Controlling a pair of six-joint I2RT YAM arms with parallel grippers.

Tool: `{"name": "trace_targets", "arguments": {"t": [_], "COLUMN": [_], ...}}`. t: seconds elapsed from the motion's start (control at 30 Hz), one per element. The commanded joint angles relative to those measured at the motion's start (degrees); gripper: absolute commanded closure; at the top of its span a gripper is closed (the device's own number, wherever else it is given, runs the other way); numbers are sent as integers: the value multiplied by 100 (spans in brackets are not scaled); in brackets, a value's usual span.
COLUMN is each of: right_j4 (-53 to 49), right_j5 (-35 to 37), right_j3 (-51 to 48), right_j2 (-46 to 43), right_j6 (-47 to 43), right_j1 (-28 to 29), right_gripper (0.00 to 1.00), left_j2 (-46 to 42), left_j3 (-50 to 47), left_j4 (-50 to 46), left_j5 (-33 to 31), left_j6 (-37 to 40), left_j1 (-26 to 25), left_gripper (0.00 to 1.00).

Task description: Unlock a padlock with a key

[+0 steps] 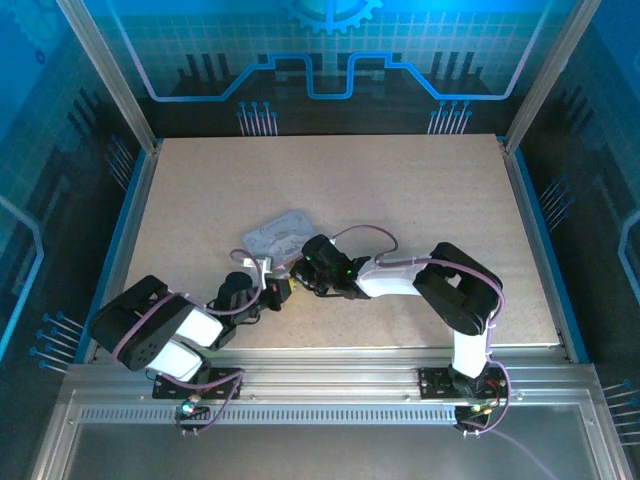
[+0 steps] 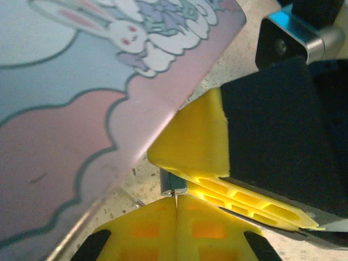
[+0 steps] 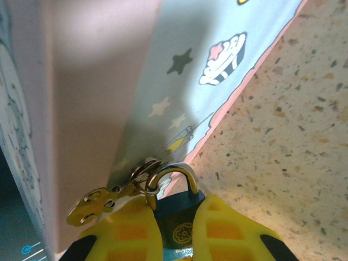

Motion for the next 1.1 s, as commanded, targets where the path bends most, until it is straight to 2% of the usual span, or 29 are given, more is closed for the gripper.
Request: {"name": "trace_targets", "arguments": {"t": [0.0, 0.23, 0.4, 0.63, 0.77, 0.9, 0.97, 1.03, 1.07], "right_j4": [-545, -1172, -1681, -2241, -2350, -2062, -1961, -1896, -1885], "right_j5": [-352, -451, -575, -708, -736, -632, -617, -581, -548], "right_j3": [43, 226, 436, 720, 731, 398, 285, 180, 136], "right_j2": [-25, -350, -441, -446, -490, -750, -905, -1054, -1125], "right_j6": [-54, -483, -852, -1307, -1409, -1335, -1370, -1415, -1437], "right_j1": [62, -131, -257, -379, -435, -568, -634, -682, -689], "right_gripper": [100, 100, 100, 100, 100, 100, 88, 64, 56], "left_j2": [-281, -258, 101, 611, 740, 538, 474, 428, 401], "left_j3": [306, 415, 685, 943, 970, 941, 811, 675, 659], "left_j4": [-206, -457, -580, -595, -500, -659, -582, -479, -505], "left_j5": [-621, -1536, -1981, -3097, -3199, -2770, -2435, -2212, -2071], "left_j6": [1312, 2805, 3383, 4249, 4147, 3378, 2877, 2492, 2348], "left_j1": [-538, -1127, -1542, -2391, -2462, -2305, -2101, -1969, -1895], "left_gripper": [100, 100, 100, 100, 100, 100, 100, 100, 100]}}
